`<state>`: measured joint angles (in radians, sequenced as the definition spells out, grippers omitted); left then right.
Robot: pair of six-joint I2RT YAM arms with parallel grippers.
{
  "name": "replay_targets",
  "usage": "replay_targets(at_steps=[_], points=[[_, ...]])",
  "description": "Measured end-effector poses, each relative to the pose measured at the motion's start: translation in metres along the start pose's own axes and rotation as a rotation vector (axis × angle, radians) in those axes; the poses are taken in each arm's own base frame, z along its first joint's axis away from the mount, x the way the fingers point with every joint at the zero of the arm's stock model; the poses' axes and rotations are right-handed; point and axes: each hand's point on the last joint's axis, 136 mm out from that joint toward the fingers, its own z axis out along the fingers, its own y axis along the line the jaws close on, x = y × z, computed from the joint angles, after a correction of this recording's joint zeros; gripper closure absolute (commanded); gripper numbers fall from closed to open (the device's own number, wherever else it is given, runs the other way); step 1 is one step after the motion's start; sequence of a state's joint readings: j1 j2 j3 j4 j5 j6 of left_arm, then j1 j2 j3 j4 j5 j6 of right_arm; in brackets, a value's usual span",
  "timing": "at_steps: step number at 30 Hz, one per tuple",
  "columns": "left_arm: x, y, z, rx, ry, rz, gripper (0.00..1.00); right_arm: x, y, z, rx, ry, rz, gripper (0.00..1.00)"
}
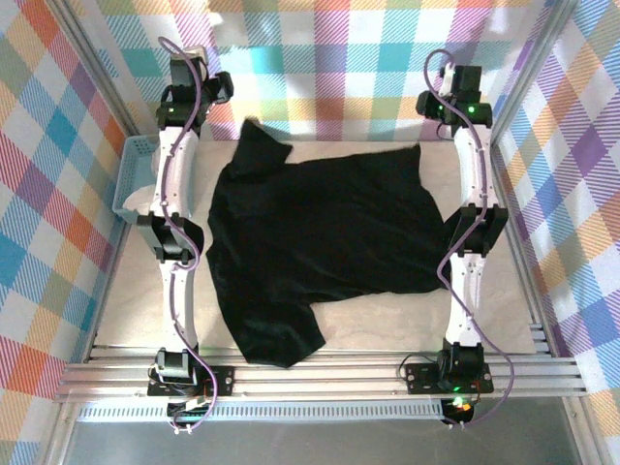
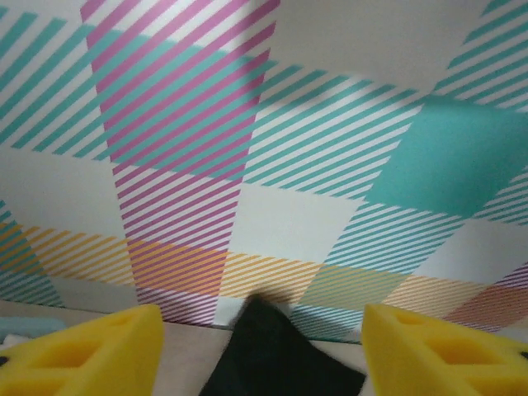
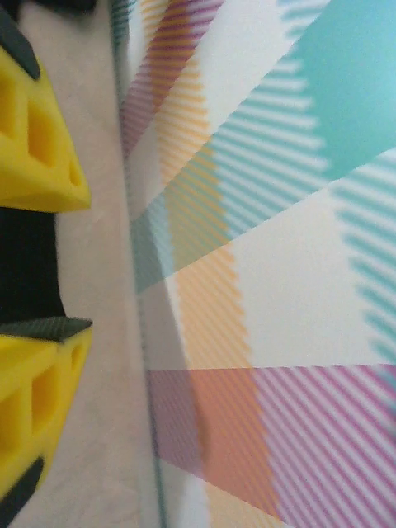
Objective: Fold the inside-out t-shirt
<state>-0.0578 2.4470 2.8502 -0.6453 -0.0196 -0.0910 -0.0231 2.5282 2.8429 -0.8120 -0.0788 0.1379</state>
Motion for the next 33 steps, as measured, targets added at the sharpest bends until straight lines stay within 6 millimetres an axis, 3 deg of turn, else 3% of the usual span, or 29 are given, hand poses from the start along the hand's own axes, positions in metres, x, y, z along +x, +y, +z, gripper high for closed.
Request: replay_targets(at_steps=[3,7,9,12,14,16,19,21,23,27,30,33], points=[[-0.008,-0.011,-0.018,0.033,0.01,-0.023,0.33,0.026,0.0,-0.008,0.022,0.102,-0.005,0.55],[-0.006,-0.034,-0.057,0.083,0.069,-0.068,0.33,0.071,0.011,-0.061,0.031,0.214,-0.011,0.51],[0.006,-0.054,-0.084,0.12,0.095,-0.081,0.32,0.09,0.023,-0.093,0.017,0.225,-0.017,0.51],[0.044,-0.091,-0.126,0.204,0.143,-0.101,0.32,0.129,0.038,-0.139,-0.017,0.233,-0.013,0.5],[0.081,-0.115,-0.149,0.264,0.179,-0.109,0.32,0.165,0.038,-0.16,-0.019,0.262,0.003,0.49],[0.126,-0.137,-0.167,0.315,0.234,-0.094,0.32,0.206,0.025,-0.172,0.023,0.319,0.034,0.48],[0.209,-0.173,-0.19,0.4,0.338,-0.011,0.31,0.278,0.0,-0.185,0.11,0.431,0.113,0.47],[0.269,-0.208,-0.213,0.508,0.408,0.105,0.29,0.32,-0.014,-0.194,0.157,0.495,0.181,0.46],[0.326,-0.244,-0.245,0.638,0.468,0.262,0.26,0.348,-0.024,-0.203,0.2,0.534,0.239,0.46],[0.412,-0.313,-0.298,0.901,0.506,0.574,0.22,0.367,-0.043,-0.211,0.289,0.547,0.323,0.44],[0.458,-0.342,-0.307,0.996,0.5,0.752,0.22,0.366,-0.055,-0.213,0.351,0.531,0.35,0.43],[0.493,-0.35,-0.303,1.03,0.509,0.869,0.23,0.368,-0.066,-0.215,0.412,0.531,0.345,0.42]])
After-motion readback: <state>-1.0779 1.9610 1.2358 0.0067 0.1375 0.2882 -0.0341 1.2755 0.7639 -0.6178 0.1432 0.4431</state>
